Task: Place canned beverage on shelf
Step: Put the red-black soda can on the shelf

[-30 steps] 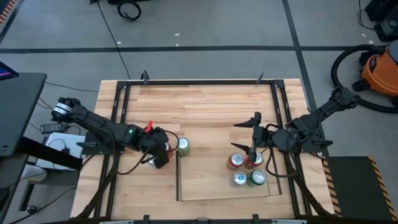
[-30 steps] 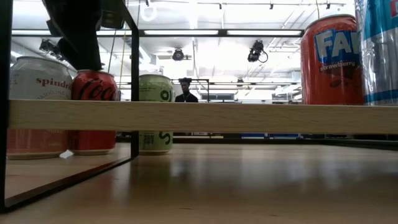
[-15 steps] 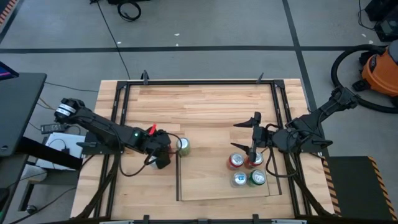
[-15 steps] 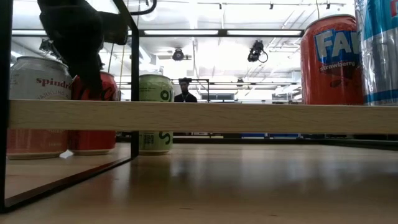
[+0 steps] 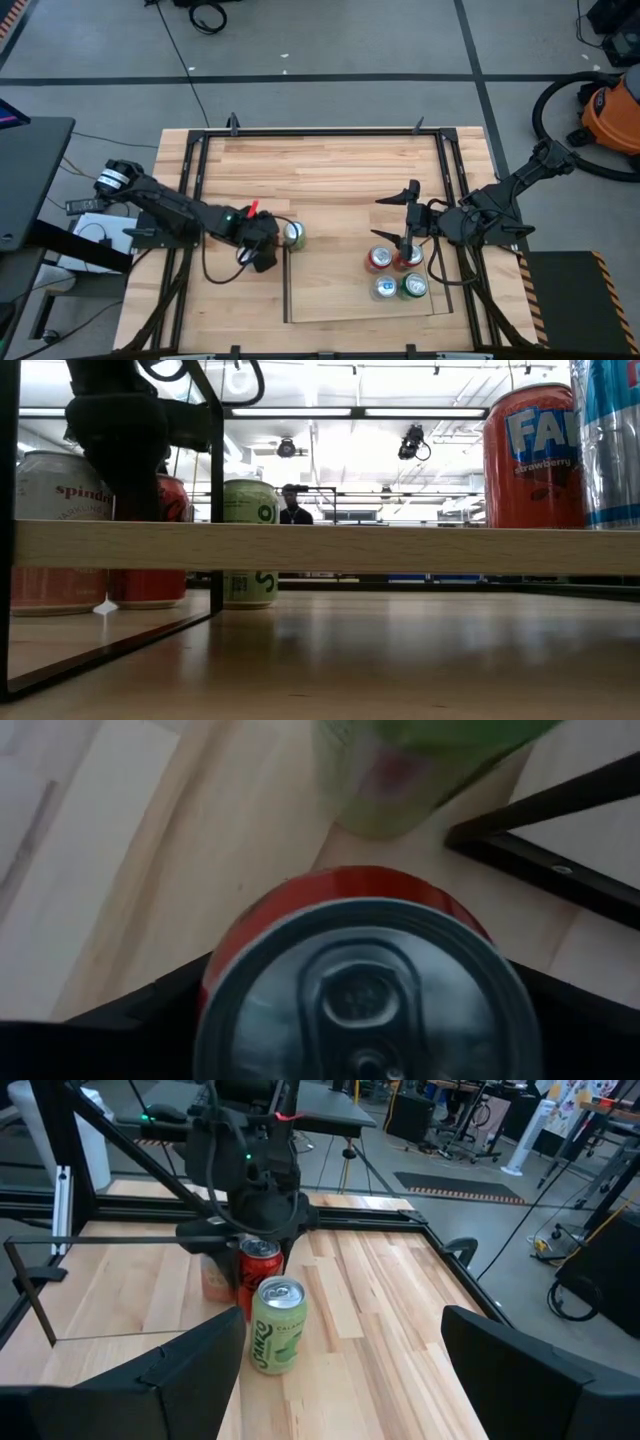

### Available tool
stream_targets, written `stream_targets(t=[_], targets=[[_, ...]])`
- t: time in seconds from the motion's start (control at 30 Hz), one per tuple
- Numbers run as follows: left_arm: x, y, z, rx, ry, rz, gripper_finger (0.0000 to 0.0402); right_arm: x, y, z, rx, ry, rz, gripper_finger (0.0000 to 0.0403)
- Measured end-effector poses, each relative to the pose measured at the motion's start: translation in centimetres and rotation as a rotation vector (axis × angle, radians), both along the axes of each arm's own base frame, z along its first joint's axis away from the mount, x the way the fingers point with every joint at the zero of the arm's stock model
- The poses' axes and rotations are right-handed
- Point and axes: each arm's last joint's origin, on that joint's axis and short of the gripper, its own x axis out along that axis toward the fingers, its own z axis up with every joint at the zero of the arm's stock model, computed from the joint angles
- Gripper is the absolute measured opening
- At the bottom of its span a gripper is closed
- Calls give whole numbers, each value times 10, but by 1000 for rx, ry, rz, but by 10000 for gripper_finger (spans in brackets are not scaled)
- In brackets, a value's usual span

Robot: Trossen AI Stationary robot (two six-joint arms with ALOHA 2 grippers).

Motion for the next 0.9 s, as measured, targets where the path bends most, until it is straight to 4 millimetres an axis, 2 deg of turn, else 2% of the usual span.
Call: stream_targets(t=[0.2,0.4,0.53,0.7,0.9], targets=[[2,8,1,-22,4,13,308,0,0,0,0,0,0,348],[4,16,10,-41,47,0,302,0,0,0,0,1,0,348],[11,22,34,-23,48,-22,308,0,0,0,0,1,0,348],[17,29,74,34,36,-63,319,0,0,0,-1,2,0,348],[21,44,118,234,-16,-74,322,0,0,0,-1,2,0,348]])
